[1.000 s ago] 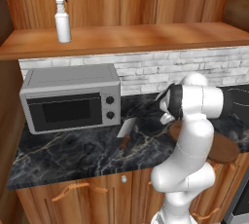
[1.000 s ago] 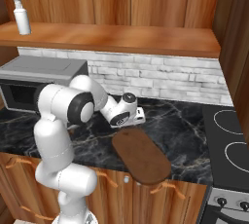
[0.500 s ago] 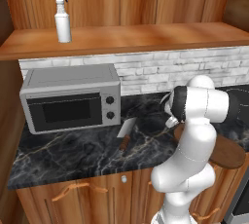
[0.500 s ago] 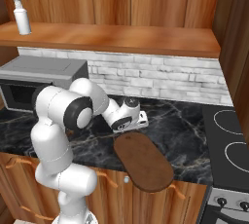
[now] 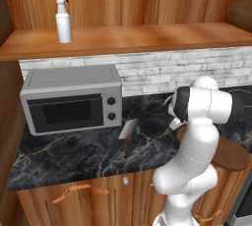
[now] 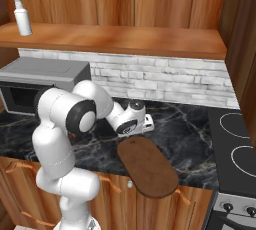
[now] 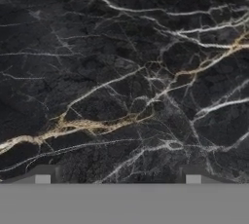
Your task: Move the cutting board and knife to the sink. Then move spray from the cabinet to the counter.
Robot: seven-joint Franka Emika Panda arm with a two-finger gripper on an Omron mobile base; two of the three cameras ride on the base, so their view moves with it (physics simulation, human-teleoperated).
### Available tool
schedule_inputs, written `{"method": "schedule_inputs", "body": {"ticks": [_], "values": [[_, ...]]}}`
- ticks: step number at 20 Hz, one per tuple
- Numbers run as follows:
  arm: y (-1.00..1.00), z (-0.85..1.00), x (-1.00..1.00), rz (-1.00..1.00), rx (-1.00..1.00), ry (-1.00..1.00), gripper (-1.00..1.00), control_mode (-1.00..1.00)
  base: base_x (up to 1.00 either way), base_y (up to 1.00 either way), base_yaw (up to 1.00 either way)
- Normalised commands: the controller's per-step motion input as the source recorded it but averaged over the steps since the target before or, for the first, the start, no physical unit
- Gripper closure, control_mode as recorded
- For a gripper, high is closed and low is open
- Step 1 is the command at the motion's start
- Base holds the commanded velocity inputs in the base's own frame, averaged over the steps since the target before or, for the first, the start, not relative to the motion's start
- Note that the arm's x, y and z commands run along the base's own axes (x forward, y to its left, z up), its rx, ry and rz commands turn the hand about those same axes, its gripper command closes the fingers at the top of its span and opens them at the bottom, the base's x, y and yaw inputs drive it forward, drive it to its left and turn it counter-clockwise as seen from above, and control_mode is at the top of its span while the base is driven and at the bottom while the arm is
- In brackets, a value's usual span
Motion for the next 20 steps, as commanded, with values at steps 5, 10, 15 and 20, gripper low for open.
{"method": "schedule_inputs", "body": {"ticks": [5,10,15,20], "values": [[-0.08,-0.06,0.03,0.00,0.04,0.01,-1.00,-1.00,0.00,0.00,0.00],[0.00,0.14,0.01,0.00,0.08,-0.01,-1.00,-1.00,0.00,0.00,0.00],[0.00,0.23,0.00,0.00,0.03,-0.02,-1.00,-1.00,0.00,0.00,0.00],[0.00,0.38,-0.06,-0.01,0.00,0.00,-1.00,-1.00,0.00,0.00,0.00]]}}
